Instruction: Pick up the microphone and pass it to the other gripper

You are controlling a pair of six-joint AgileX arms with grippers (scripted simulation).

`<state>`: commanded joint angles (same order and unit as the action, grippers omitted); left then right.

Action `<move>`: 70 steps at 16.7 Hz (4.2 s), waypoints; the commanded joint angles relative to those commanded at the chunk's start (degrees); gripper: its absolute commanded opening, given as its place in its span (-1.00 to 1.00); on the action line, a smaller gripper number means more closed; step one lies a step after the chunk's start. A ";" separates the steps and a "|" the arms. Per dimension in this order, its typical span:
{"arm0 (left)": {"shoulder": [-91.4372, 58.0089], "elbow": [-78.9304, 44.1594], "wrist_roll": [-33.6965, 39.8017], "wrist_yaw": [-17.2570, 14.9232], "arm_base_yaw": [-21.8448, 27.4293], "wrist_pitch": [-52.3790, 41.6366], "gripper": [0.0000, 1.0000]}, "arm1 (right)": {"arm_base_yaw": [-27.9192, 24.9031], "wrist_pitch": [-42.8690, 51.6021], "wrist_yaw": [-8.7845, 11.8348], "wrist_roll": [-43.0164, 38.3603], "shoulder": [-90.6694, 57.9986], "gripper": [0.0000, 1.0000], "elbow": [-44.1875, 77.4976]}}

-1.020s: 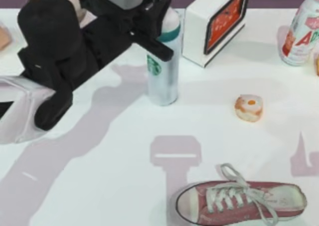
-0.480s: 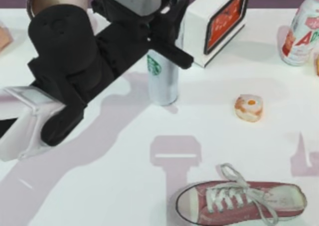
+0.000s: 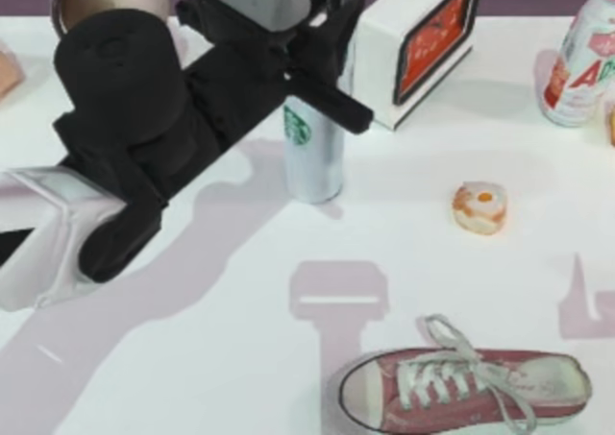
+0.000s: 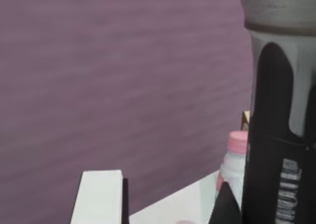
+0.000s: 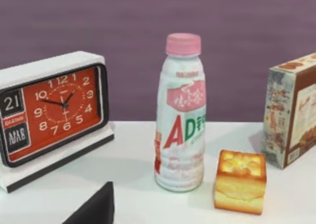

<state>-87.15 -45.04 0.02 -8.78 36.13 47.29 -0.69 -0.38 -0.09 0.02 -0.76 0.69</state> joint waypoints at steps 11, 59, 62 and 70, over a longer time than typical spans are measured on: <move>0.00 0.00 0.00 0.00 0.00 0.00 -1.00 | -25.99 -13.48 -4.64 0.94 -41.21 1.00 25.83; 0.00 0.00 0.00 0.00 0.00 0.00 -1.00 | -40.23 -27.68 -5.45 1.33 -89.57 -1.00 60.88; 0.00 0.00 0.00 0.00 0.00 0.00 -1.00 | -40.23 -27.68 -5.45 1.33 -89.57 -1.00 60.88; 0.00 0.00 0.00 0.00 0.00 0.00 0.06 | -40.23 -27.68 -5.45 1.33 -89.57 -1.00 60.88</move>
<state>-87.15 -45.04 0.02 -8.78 36.13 47.29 -40.92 -28.06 -5.54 1.35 -90.33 61.58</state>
